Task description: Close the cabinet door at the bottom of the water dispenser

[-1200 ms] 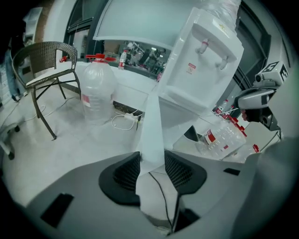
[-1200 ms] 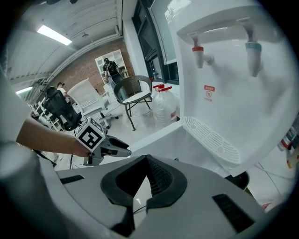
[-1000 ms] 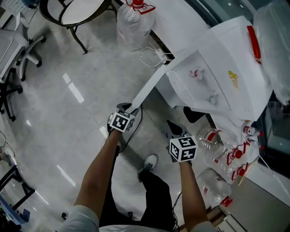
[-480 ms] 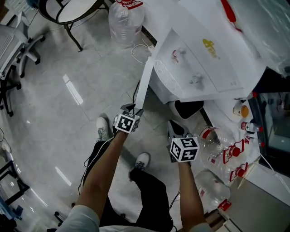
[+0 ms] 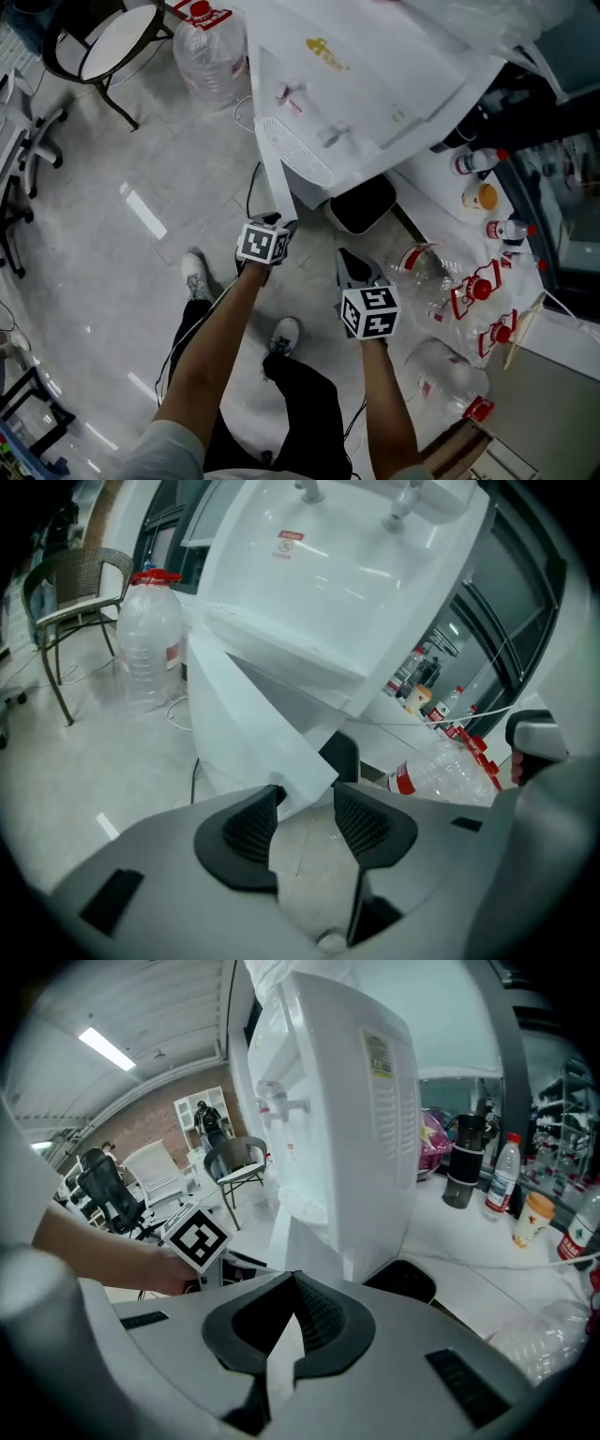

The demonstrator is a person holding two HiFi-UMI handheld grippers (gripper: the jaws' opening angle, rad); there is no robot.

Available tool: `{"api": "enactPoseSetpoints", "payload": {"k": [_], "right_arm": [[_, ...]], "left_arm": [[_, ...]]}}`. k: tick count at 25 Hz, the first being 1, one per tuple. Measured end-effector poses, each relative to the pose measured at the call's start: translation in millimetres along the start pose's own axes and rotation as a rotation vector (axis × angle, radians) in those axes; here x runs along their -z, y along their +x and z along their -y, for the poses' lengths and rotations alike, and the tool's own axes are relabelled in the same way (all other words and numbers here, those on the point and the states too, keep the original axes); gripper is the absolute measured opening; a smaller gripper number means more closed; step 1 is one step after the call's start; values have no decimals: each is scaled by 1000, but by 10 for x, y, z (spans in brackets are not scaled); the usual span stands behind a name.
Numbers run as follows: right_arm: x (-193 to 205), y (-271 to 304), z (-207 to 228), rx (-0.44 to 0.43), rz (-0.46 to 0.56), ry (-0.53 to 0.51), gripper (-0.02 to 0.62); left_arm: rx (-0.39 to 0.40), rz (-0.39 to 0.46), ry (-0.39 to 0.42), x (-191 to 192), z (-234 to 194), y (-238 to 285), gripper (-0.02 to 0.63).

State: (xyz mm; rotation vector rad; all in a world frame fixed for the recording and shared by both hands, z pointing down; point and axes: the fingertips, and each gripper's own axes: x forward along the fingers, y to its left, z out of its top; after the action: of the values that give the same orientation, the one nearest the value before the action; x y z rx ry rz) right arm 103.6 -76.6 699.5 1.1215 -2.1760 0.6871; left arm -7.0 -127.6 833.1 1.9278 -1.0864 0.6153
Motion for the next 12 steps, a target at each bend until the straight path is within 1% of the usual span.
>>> {"api": "enactPoseSetpoints", "payload": {"k": [3,4,7,12], "right_arm": [[146,-102,172,32,7,29,25],[193,-142,227,43,9,36,25],[344,-283,375,71,19,59,25],[602,-427,585,116,20,116,25]], "left_arm": [[-19,-74,59,103,105,201,201],[-21,-75,67,98,138,274,201],[-11,-34,83,-28,247,479,198],[-23,-11,109,-230,331,724,178]]}}
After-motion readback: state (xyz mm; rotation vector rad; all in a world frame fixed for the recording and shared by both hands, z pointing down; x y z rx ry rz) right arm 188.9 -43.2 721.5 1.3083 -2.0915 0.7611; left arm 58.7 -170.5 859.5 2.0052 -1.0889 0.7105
